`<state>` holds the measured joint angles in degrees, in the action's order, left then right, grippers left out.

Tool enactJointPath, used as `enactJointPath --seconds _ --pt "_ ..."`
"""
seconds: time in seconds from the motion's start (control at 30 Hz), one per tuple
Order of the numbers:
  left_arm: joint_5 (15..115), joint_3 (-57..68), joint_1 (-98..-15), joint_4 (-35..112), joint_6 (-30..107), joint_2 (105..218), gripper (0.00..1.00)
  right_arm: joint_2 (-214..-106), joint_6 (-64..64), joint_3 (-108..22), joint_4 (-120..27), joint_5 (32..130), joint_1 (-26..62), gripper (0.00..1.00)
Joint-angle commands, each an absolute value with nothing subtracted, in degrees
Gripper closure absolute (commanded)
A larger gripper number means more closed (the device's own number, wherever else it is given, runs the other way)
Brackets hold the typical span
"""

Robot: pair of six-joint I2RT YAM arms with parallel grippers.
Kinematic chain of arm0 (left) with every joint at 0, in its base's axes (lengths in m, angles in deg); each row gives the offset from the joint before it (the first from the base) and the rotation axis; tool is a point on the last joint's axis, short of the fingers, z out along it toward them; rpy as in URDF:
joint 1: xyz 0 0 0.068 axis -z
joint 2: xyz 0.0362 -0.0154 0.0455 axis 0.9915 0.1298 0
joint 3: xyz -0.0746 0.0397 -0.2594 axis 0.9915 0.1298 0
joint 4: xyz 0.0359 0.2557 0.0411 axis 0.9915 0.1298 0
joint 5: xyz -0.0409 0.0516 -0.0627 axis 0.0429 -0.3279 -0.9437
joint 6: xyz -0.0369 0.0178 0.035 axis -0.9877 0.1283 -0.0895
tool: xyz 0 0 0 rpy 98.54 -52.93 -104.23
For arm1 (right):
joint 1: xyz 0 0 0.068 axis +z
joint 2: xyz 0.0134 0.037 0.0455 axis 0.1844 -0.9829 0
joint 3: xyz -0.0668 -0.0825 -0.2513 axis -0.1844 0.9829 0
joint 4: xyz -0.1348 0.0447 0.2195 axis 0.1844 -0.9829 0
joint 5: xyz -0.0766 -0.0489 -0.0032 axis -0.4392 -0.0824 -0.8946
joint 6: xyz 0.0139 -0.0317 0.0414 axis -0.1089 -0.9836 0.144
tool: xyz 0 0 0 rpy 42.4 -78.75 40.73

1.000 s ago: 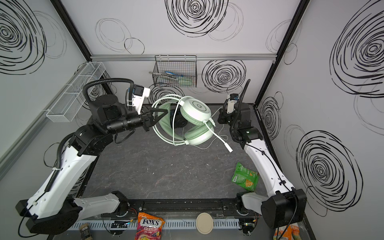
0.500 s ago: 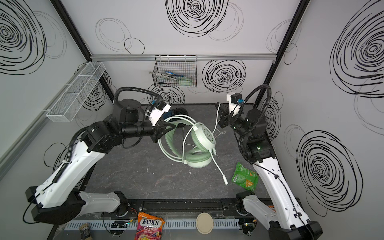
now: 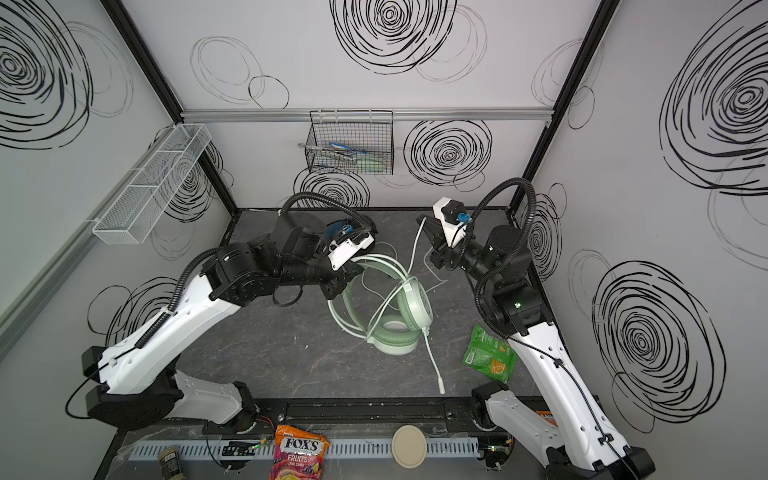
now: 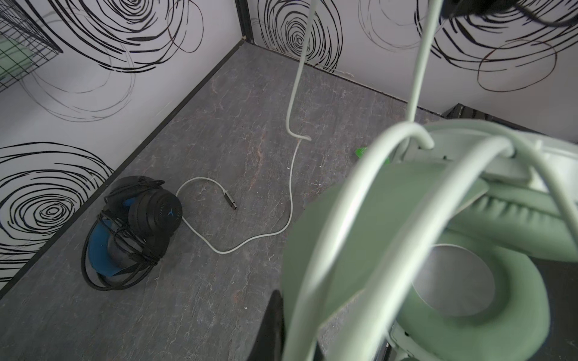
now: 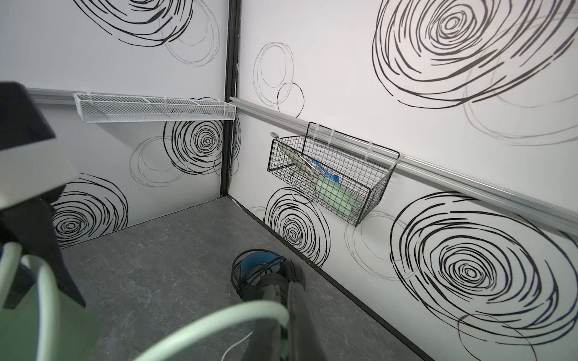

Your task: Wrap the headphones

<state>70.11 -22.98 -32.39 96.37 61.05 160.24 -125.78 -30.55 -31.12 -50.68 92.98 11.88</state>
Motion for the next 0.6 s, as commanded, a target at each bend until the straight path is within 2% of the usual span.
enactJointPath --seconds 0.0,0.23,0.57 --pt "72.37 -24.76 -32.35 93.3 61.15 160.71 1.0 -124.76 -32.4 -31.89 -49.81 93.86 12.95 1.0" --pt "90.65 -26.6 -32.16 93.08 56.22 162.96 1.0 -121.58 -34.88 -31.71 -48.22 88.73 15.56 1.0" --pt "126.68 -30.91 -28.94 90.23 55.38 165.14 1.0 -119.46 -45.97 -33.45 -53.53 74.99 24.85 1.0"
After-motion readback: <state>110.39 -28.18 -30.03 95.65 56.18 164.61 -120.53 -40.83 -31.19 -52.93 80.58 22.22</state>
